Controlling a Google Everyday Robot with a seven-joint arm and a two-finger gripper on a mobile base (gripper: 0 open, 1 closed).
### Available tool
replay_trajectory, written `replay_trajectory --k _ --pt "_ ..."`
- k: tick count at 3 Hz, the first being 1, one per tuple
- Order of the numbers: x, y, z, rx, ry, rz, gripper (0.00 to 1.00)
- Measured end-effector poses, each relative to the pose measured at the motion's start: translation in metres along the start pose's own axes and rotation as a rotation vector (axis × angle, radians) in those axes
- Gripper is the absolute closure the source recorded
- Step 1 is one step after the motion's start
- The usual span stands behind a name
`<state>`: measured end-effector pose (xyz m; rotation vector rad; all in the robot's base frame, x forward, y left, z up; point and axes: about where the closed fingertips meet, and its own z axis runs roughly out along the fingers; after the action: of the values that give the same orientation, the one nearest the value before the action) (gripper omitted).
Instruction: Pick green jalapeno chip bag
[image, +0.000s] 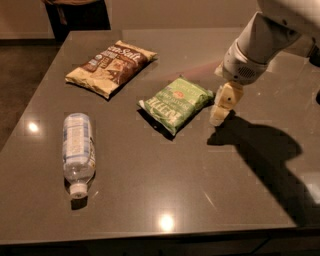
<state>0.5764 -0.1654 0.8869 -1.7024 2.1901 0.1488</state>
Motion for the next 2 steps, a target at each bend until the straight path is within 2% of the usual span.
replay_trajectory --k 2 --pt "-0.022 -0.019 0.027 -0.002 -0.021 0.007 0.0"
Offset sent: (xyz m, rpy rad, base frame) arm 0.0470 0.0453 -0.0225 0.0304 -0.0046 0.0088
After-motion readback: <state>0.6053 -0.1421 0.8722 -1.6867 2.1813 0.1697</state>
